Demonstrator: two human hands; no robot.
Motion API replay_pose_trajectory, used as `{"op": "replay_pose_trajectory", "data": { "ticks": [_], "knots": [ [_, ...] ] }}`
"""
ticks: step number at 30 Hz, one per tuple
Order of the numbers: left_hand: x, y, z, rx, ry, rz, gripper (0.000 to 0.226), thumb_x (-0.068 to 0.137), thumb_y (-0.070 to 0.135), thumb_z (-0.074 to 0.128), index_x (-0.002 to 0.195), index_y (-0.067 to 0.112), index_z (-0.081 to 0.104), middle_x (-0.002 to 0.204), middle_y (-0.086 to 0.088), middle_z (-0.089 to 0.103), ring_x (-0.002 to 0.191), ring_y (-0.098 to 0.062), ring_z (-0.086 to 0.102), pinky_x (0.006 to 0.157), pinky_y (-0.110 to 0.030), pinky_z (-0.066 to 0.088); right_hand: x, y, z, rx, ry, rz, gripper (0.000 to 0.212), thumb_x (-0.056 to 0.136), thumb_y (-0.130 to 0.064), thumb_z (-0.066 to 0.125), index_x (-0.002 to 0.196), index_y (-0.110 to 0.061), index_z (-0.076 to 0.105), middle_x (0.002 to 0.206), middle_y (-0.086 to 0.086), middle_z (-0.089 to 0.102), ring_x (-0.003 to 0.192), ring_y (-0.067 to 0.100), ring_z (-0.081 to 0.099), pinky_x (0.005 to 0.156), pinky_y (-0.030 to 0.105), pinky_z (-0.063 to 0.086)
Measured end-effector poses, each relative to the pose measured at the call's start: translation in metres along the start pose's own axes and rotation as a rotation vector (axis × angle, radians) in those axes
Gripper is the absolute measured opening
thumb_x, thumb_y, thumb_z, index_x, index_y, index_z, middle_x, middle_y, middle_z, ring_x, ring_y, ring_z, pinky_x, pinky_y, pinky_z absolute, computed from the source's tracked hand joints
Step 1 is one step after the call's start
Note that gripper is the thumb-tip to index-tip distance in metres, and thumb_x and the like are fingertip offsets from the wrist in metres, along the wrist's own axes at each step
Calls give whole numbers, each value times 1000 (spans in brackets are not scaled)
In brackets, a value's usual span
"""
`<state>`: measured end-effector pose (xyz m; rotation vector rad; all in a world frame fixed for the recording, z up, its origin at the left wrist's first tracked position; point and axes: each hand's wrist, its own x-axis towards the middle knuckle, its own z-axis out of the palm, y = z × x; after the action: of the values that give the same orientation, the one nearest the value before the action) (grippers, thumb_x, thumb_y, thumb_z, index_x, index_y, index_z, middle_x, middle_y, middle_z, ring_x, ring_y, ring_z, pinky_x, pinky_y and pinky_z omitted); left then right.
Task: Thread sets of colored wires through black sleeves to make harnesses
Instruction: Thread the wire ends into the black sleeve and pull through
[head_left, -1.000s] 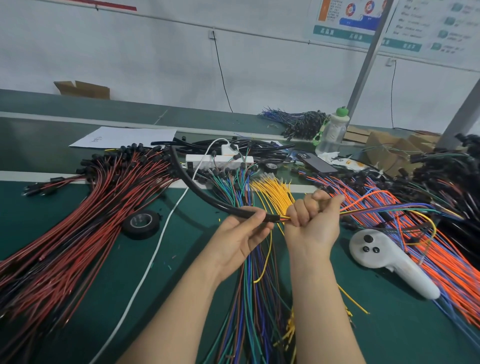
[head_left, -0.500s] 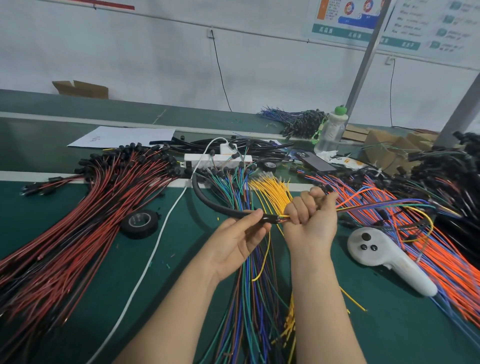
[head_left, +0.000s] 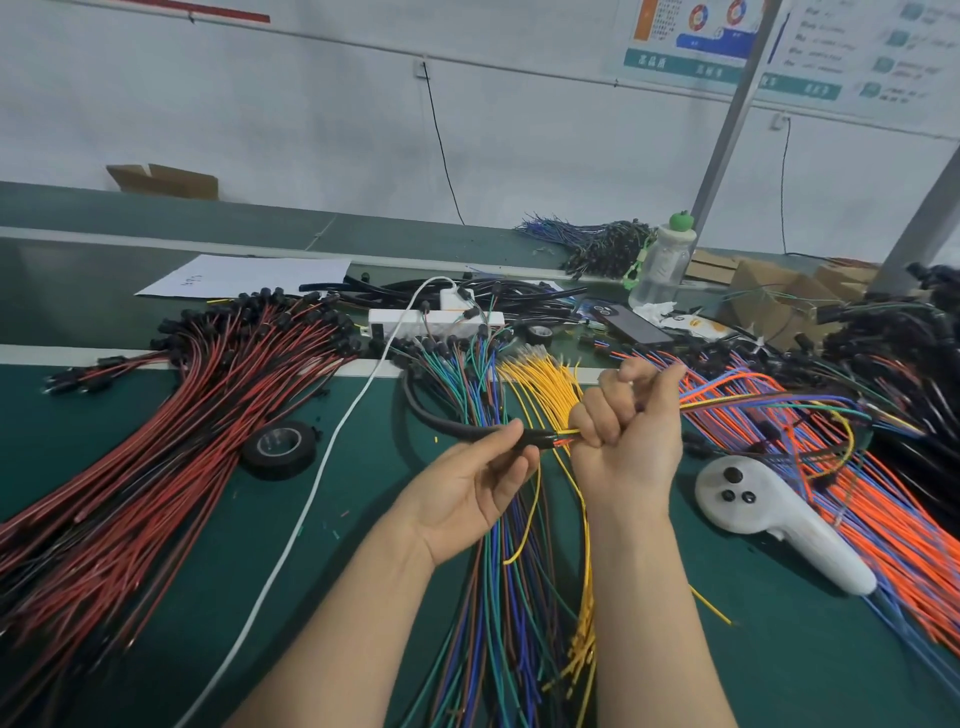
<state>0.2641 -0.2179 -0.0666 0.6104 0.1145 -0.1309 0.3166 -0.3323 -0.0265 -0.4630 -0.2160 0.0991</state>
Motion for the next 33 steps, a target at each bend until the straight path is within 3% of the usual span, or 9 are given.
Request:
{"op": "replay_pose_trajectory", "data": {
  "ticks": [4,10,13,15,21,28,33],
  "knots": [
    [3,-4,5,1,8,136,13,70,11,67,80,4,70,73,-7,67,63,-12,67,53,-14,54,-3,3,3,26,60,-118,51,103,-46,26,68,-13,43,43,-7,21,33,5,14,35,17,13],
    [4,-7,8,-1,-8,215,15,72,11,64,85,4,67,75,-6,68,63,-10,66,55,-13,54,-4,4,4,108,93,-98,51,102,-46,26,67,-13,41,43,-7,21,43,11,4,33,17,12],
    [5,-9,9,85,12,260,9,72,13,64,73,9,73,79,-6,71,63,-9,66,56,-12,53,-2,3,2,56,90,-96,51,103,-46,26,67,-13,42,42,-7,21,38,8,7,34,18,13],
    [6,-10,9,111,22,257,8,71,13,65,70,10,73,77,-6,71,63,-9,67,55,-13,53,-2,1,1,35,95,-104,50,103,-45,27,68,-13,43,43,-7,21,33,5,12,35,18,12],
    [8,-14,11,59,21,225,22,71,14,65,89,1,62,72,-5,69,63,-8,67,56,-12,53,0,2,-2,145,139,-94,50,102,-45,28,66,-14,42,42,-8,21,32,5,13,32,18,12],
    [9,-17,10,187,47,266,5,86,6,60,84,6,65,75,-6,69,66,-9,68,59,-13,53,2,1,-6,158,180,-93,51,102,-45,30,65,-14,43,41,-8,21,30,5,15,31,18,12],
    [6,-14,12,275,-107,327,17,76,6,63,75,17,76,90,-4,73,75,-8,68,68,-13,53,2,4,-5,100,193,-81,51,103,-43,29,66,-13,43,42,-7,22,31,6,15,32,19,13]
  ]
}}
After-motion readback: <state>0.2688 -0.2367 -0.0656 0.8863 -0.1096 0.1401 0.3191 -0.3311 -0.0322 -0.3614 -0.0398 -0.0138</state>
